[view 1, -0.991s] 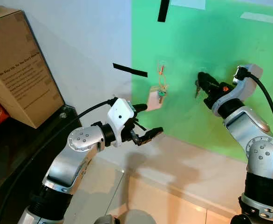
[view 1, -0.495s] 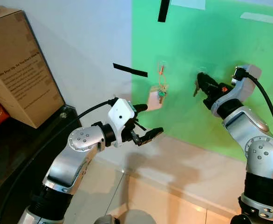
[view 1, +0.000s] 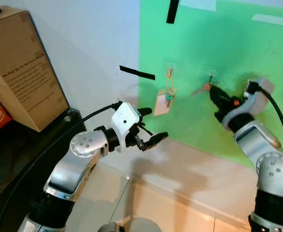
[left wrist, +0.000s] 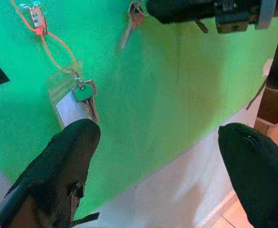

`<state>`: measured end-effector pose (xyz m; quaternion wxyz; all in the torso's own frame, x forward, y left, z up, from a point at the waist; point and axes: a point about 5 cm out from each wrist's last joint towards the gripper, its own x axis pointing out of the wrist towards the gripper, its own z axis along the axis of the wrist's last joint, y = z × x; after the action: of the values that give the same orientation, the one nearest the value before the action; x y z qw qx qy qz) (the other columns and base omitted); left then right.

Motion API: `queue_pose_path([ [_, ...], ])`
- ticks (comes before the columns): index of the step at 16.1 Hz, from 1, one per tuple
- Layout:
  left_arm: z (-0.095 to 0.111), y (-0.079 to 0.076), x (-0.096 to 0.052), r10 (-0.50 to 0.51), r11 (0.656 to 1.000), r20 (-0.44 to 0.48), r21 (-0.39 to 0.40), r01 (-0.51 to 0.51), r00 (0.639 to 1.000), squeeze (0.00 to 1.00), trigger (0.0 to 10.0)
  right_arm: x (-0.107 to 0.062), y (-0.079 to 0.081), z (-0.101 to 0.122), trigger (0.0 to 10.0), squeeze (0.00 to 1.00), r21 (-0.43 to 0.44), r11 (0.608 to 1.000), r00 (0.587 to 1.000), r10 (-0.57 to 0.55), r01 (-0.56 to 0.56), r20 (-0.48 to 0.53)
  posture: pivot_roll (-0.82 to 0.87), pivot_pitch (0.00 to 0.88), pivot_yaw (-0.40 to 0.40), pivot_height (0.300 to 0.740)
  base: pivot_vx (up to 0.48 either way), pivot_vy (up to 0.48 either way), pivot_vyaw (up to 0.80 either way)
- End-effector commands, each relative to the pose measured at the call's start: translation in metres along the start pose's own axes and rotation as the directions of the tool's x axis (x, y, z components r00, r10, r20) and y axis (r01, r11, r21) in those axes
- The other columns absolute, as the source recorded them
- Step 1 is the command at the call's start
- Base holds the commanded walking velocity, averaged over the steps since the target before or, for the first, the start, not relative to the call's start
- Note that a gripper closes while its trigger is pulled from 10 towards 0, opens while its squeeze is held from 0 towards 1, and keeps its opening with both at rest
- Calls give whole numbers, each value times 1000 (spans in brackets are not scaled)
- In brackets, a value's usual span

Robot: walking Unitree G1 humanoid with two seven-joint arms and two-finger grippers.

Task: Hang keys on a hook

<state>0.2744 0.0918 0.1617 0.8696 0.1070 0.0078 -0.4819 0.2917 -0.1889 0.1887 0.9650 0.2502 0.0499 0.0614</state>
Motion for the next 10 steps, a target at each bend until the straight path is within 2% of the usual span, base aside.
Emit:
queue_pose_path([
  [1,4,0,1,-2,1000,8,30,2,1000,0,10000,-3,-4,0,10000,0,3,1000,1000,-30,30,-8,-77,0,17,740,0,0,0],
  [9,5,1,1,5,999,12,36,-5,1000,0,10000,-1,2,-1,10000,0,0,1000,1000,-4,4,-11,-70,0,14,740,0,0,0],
  [10,6,1,2,3,999,15,34,-3,1000,0,10000,0,3,0,10000,165,3,1000,1000,6,-6,-10,-70,0,14,740,0,0,0],
])
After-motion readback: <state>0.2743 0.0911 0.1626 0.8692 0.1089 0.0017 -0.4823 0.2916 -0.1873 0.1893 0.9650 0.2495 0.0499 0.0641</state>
